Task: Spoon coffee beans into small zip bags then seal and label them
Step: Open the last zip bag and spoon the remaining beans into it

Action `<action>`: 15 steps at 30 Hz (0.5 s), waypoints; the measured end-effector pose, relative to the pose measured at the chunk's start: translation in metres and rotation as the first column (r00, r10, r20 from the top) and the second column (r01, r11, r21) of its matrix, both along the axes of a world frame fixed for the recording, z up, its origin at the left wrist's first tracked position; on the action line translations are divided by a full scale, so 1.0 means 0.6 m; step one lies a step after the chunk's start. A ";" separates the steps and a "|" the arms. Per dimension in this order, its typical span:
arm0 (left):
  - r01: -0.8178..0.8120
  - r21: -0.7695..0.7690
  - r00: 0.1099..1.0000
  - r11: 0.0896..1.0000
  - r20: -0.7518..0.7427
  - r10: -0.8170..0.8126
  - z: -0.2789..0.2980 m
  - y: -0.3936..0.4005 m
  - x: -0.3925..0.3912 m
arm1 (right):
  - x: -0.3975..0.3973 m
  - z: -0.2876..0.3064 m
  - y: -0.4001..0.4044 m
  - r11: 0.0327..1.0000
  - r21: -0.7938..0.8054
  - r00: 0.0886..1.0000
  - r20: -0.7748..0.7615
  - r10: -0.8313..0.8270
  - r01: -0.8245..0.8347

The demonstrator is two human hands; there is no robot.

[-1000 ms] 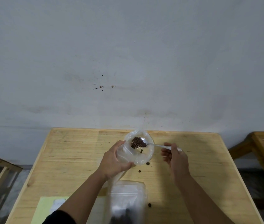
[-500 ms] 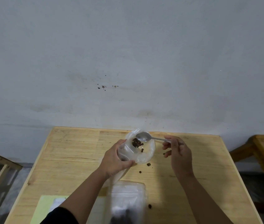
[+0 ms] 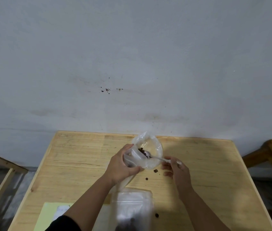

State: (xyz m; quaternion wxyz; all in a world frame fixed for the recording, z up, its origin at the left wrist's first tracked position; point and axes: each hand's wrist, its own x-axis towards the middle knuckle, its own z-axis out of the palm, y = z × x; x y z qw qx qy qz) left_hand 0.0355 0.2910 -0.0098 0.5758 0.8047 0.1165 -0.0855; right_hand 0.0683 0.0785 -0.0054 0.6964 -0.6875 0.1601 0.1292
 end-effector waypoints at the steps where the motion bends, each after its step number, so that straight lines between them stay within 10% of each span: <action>1: 0.000 -0.001 1.000 1.000 0.002 0.000 0.000 0.000 0.000 | 0.000 -0.001 -0.001 1.000 0.004 1.000 -0.025 -0.012 0.013; 15: 0.016 -0.017 1.000 1.000 -0.012 -0.016 0.006 -0.003 0.000 | 0.035 0.083 -0.022 0.994 0.090 0.994 0.086 -0.063 0.055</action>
